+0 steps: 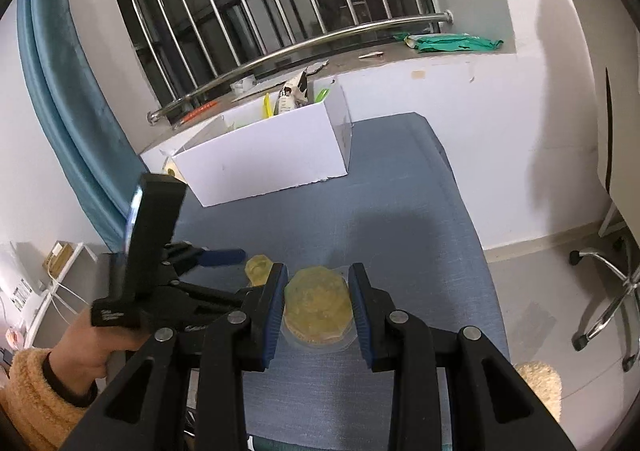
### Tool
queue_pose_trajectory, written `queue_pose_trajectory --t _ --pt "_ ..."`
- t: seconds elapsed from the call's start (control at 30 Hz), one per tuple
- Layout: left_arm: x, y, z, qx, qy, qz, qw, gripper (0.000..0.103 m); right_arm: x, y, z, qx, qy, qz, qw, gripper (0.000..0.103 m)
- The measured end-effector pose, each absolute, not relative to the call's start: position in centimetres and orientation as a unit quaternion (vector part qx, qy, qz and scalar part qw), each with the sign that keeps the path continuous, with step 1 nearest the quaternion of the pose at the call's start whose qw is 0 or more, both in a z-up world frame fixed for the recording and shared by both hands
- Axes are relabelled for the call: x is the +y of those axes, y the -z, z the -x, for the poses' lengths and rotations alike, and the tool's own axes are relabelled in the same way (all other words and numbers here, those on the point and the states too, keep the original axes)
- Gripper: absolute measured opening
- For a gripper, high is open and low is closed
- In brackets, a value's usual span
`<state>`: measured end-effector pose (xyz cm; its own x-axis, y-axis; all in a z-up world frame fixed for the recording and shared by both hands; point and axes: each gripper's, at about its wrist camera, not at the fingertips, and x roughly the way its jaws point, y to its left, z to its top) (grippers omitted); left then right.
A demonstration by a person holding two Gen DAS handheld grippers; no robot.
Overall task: Organize snacks
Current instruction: 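Grasp a jelly cup with the right gripper while the left gripper grasps the other, then carry both jelly cups over the box and release them inside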
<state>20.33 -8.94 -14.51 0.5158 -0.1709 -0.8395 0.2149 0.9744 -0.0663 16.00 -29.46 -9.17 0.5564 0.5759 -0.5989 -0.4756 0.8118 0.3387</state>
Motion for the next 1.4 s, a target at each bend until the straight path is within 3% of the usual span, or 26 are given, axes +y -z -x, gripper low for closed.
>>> queue_pose_trajectory --t 0.23,0.7,0.8,0.9,0.93,1.03,1.3,1.37,1.4 --pt "-7.0 13.2 -18.8 0.451 0.123 0.014 0.884 0.045 -29.1 10.0 -15.8 0.372 -0.304 -0.072 0.874 0.034" --pt "4.1 1.7 -13.6 0.286 0.050 0.101 0.952 0.045 -24.8 7.8 -18.8 0.359 -0.369 -0.093 0.852 0.034" --pt "6.8 -0.3 -15.1 0.261 0.028 0.115 0.958 0.032 -22.7 5.7 -21.1 0.351 -0.388 -0.081 0.848 0.034" --pt "8.7 -1.5 -18.3 0.260 0.019 0.105 0.960 0.026 -20.3 3.6 -23.8 0.340 -0.394 -0.064 0.852 0.034" --pt "9.1 -2.0 -19.7 0.261 0.014 0.091 0.961 0.016 -19.4 2.8 -25.0 0.338 -0.396 -0.061 0.852 0.034" --pt "9.8 -2.7 -22.5 0.268 0.019 0.076 0.960 0.003 -16.6 0.6 -28.4 0.335 -0.400 -0.045 0.852 0.034" --pt "9.8 -2.3 -22.0 0.284 0.021 0.033 0.958 0.003 -13.3 -2.7 -32.3 0.312 -0.386 -0.013 0.868 0.034" --pt "9.9 -1.7 -21.3 0.292 0.014 0.028 0.956 0.014 -13.0 -2.5 -31.9 0.311 -0.391 -0.008 0.866 0.034" --pt "10.1 -1.1 -21.0 0.302 0.010 0.032 0.953 0.041 -12.7 -2.3 -31.8 0.310 -0.392 -0.005 0.866 0.034"
